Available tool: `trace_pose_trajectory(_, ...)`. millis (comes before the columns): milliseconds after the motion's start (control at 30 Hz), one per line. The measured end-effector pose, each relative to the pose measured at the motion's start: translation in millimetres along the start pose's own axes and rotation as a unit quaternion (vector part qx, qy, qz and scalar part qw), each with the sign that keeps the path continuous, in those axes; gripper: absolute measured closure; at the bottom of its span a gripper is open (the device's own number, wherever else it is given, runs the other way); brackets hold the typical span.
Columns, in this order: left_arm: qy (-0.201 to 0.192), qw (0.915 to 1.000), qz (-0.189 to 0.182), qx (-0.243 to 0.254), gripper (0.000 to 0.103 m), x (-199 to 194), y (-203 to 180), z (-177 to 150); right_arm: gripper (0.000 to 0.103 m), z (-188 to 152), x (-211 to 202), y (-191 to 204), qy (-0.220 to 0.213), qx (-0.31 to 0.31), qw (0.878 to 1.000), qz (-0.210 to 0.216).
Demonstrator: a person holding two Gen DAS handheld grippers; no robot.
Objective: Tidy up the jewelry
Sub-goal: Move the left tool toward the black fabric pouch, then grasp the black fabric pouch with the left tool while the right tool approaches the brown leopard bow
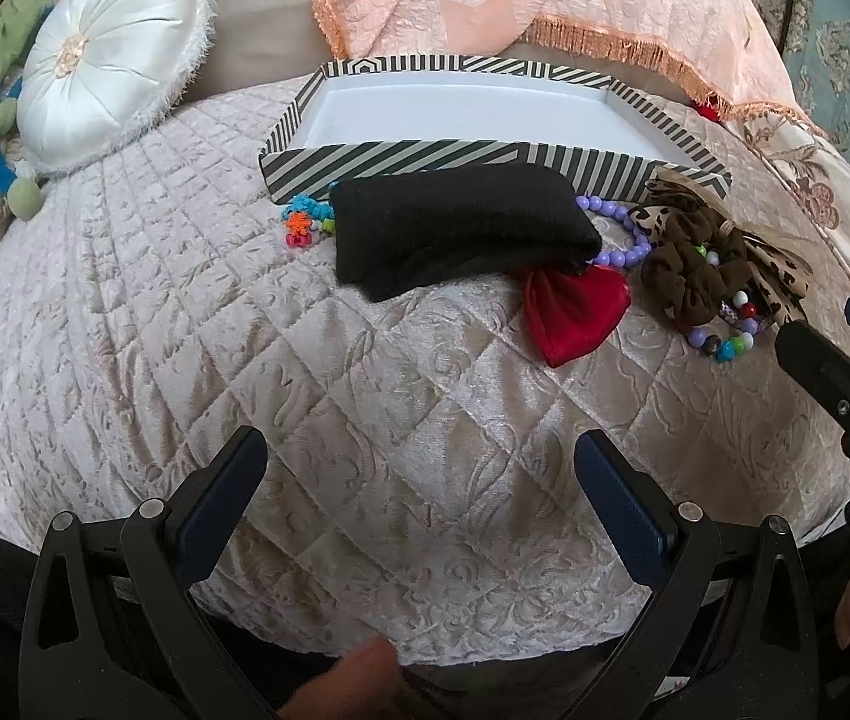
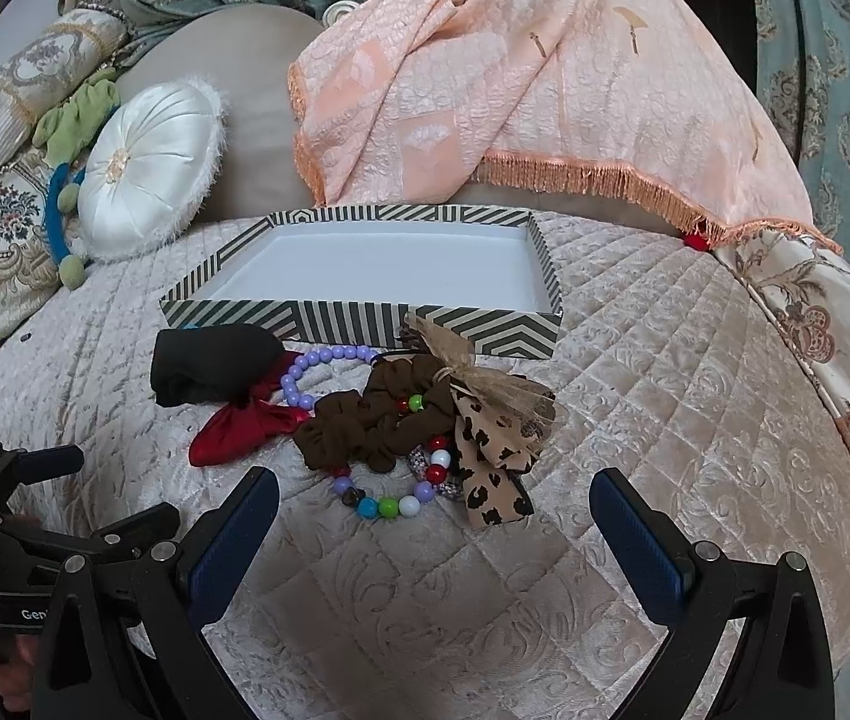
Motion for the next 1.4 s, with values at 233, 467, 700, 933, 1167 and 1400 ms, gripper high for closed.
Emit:
trace_pose_trajectory(233,-0.015,0.9998,0.006,0.015,0.0,-4,-2,2,0.0,-3,4,-2,0.012,0.0,1.0,-0.009)
trace_pose_trajectory(467,-0.011,0.9998,0.005,0.014,0.0,1,-4,1,0.0,-4,6,-2,0.018,-0.003,1.0,-0.013)
trace_pose_trajectory(700,-0.001,1.0,0.001,0.009,0.0,4,-3,0,0.0,-5,7,-4,0.022,-0.001,1.0,-0.016)
trace_pose_trajectory(933,0.007,1.0,-0.004,0.004,0.0,7,-2,-1,0.0,-6,8,-4,0.024,-0.002,1.0,-0.016)
trace_pose_trajectory(1167,0.012,0.9996,-0.015,-0.023,0.0,8,13,5,0.0,-4,4,-1,0.009,-0.001,1.0,0.008)
trace_pose_trajectory(1400,-0.003,0.9994,-0.019,-0.029,0.0,-7,36,29,0.0,4,-9,-14,-0.033,0.048,0.997,0.057)
Point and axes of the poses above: each gripper's, at about its wrist camera, not at the fingertips, and x roughly the way its jaws point, y to its left, z to its top, the point moved 7 cm from there along x, roughly the way its jaws point, and after that the axes turned 14 degrees about y, right-handed, at the moved point
